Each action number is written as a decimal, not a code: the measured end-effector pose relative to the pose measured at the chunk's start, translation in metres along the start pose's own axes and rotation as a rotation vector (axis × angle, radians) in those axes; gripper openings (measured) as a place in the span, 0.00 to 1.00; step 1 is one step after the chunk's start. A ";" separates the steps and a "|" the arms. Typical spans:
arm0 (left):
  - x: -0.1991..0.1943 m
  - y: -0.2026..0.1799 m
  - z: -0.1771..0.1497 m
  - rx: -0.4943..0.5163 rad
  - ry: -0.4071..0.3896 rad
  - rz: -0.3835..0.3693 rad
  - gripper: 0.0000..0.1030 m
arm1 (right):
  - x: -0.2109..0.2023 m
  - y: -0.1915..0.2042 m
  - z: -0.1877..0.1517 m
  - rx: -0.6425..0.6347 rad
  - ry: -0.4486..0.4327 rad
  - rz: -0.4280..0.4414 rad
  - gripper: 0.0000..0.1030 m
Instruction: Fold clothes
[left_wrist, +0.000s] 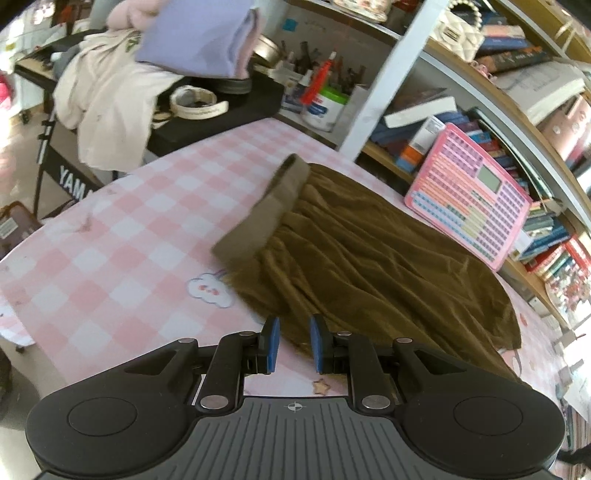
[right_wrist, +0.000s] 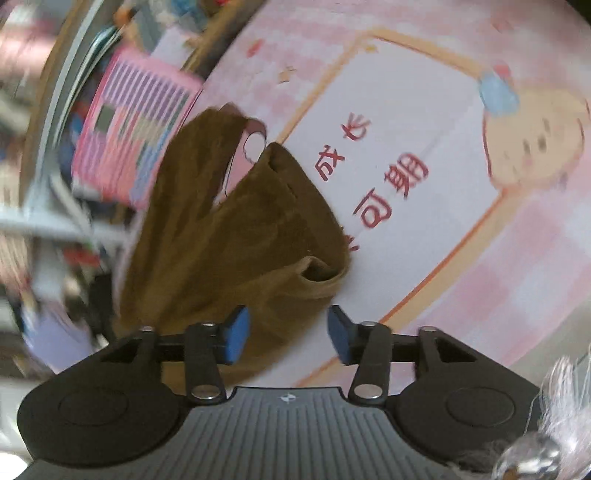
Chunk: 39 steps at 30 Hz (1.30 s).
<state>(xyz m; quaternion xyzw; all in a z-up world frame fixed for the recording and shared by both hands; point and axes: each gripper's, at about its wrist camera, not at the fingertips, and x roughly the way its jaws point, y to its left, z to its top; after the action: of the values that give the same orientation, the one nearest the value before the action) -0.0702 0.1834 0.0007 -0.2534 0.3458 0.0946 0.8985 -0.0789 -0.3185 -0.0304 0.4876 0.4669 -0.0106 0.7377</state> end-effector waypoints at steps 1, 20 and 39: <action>0.000 0.002 0.000 -0.005 0.000 0.003 0.18 | 0.001 0.000 0.001 0.049 0.000 0.020 0.48; -0.008 0.010 -0.003 -0.035 -0.023 0.012 0.18 | -0.051 0.060 0.018 -0.238 -0.185 0.297 0.06; 0.055 0.018 0.018 -0.100 0.093 0.035 0.50 | -0.013 -0.030 0.008 -0.090 -0.217 -0.200 0.07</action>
<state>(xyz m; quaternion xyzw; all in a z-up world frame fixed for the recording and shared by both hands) -0.0251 0.2078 -0.0322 -0.2959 0.3862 0.1155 0.8660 -0.0948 -0.3453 -0.0418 0.4012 0.4306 -0.1156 0.8002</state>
